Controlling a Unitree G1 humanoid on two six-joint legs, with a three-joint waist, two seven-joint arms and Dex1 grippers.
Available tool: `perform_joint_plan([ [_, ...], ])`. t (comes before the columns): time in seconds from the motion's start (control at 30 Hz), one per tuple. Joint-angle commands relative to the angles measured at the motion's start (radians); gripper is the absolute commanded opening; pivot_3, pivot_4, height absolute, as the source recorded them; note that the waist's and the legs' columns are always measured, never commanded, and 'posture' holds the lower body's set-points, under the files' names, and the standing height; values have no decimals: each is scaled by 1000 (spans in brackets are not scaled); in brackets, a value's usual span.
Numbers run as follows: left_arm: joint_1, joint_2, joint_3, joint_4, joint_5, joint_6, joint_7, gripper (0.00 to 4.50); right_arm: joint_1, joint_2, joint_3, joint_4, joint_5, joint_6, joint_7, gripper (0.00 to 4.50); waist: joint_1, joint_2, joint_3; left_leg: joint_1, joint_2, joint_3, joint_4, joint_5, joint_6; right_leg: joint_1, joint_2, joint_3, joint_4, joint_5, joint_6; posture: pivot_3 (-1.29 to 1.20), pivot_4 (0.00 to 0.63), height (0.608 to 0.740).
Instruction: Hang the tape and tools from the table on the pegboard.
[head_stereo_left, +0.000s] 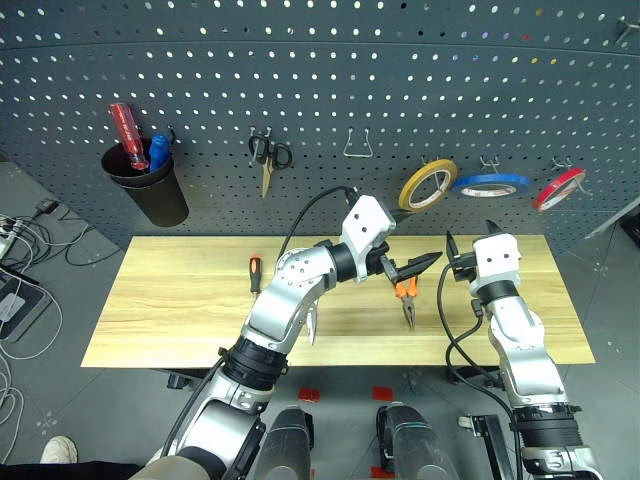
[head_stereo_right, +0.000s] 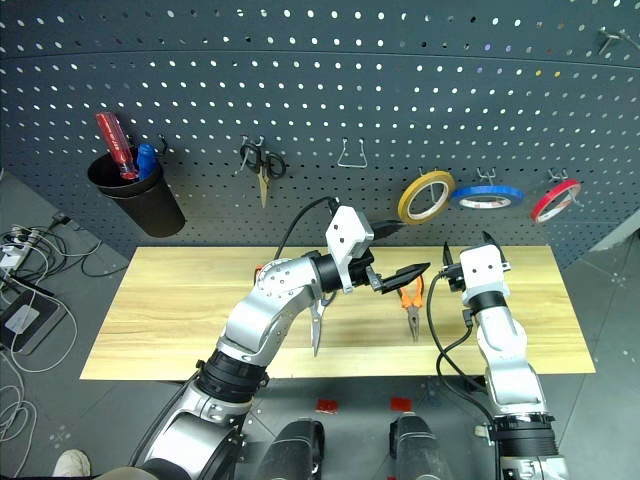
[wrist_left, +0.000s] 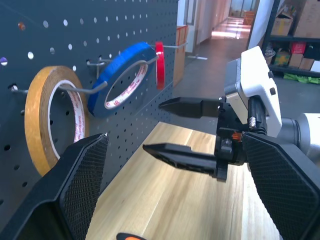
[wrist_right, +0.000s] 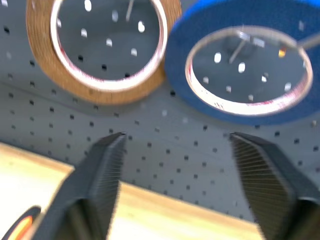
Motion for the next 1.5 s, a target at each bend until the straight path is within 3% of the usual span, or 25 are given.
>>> perform_joint_plan([
  [0.03, 24, 12, -14, -60, -5, 1, -9, 4500, 44, 13, -11, -111, 14, 79, 6, 4489, 0, 0, -3, 0, 0, 0, 0, 0, 0, 0, 0, 0, 0, 0, 0, 36, 186, 740],
  [0.1, 48, 29, -17, -71, -1, 0, -16, 4500, 73, 19, -10, -155, 26, 146, 20, 4489, 0, 0, -3, 2, 0, 0, 0, 0, 1, 2, 0, 0, 0, 0, 0, 34, 194, 740],
  [0.27, 194, 135, -27, -99, 20, -23, -53, 4500, 142, 48, -1, -277, 140, 561, 101, 4489, -3, 1, -3, 9, 2, 1, -1, -2, 3, 8, 2, 2, -2, 0, 0, 17, 259, 740],
  [0.63, 352, 282, 48, -181, 21, -6, -36, 4500, -47, 152, 27, -332, 222, 1032, 56, 4489, -5, 3, 51, 21, 1, -7, -1, -8, 13, 21, 2, 2, -2, -1, -1, 48, 385, 740],
  [1.1, 478, 317, 99, -308, 12, 72, 30, 4500, -302, 198, 0, -136, 202, 1154, -5, 4489, -2, 1, 138, 20, 2, -6, -1, -8, 13, 19, 1, 2, 0, -1, -2, 128, 461, 740],
  [1.5, 463, 311, 105, -328, -7, 110, 51, 4500, -381, 198, 10, 108, 184, 1013, -22, 4489, -2, 1, 174, 20, 3, -6, -2, -8, 13, 17, 1, 2, 0, -1, -1, 150, 483, 740],
])
